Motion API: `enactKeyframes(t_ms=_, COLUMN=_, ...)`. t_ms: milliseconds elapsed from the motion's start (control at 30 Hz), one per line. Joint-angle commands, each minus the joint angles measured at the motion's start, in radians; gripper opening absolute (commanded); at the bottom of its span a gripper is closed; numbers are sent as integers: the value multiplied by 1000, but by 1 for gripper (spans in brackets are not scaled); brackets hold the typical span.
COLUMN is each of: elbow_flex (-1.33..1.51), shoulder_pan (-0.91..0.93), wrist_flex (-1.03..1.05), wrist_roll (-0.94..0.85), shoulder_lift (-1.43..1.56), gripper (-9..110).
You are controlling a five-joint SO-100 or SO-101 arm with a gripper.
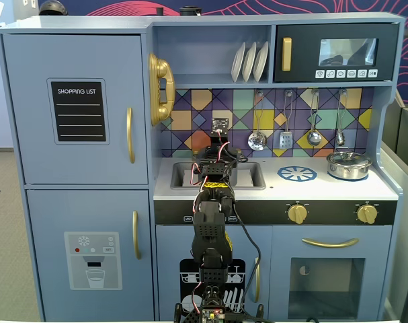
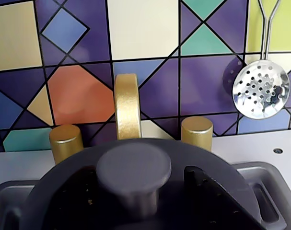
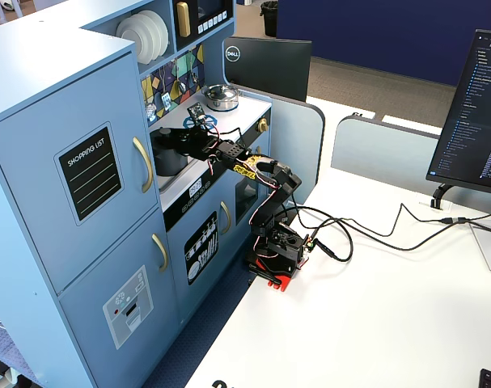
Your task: Take off the lid from the gray recipient and place it on the counter
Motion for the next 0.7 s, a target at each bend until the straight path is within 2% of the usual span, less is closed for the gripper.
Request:
enactKeyframes(t_ms=0, elbow_flex=-78, shoulder_pan=-18, wrist_flex=-37, wrist_roll=-8, shoulder_lift=-12, gripper=6)
enactKeyframes(t_ms=33, elbow_flex=-77, shoulder_pan=-23, wrist_flex=-37, wrist_roll=-20, shoulder_lift=-14, gripper=0)
enactKeyframes(t_ms=400, elbow_flex=-129, shoulder_pan=-32, wrist_flex=-48, wrist_roll=-21, shoulder_lift=58, gripper=0)
enactKeyframes(t_ms=667, elbow_flex=-133, shoulder_pan=87, wrist_flex=11, wrist_roll=0, shoulder_lift=183, gripper=0)
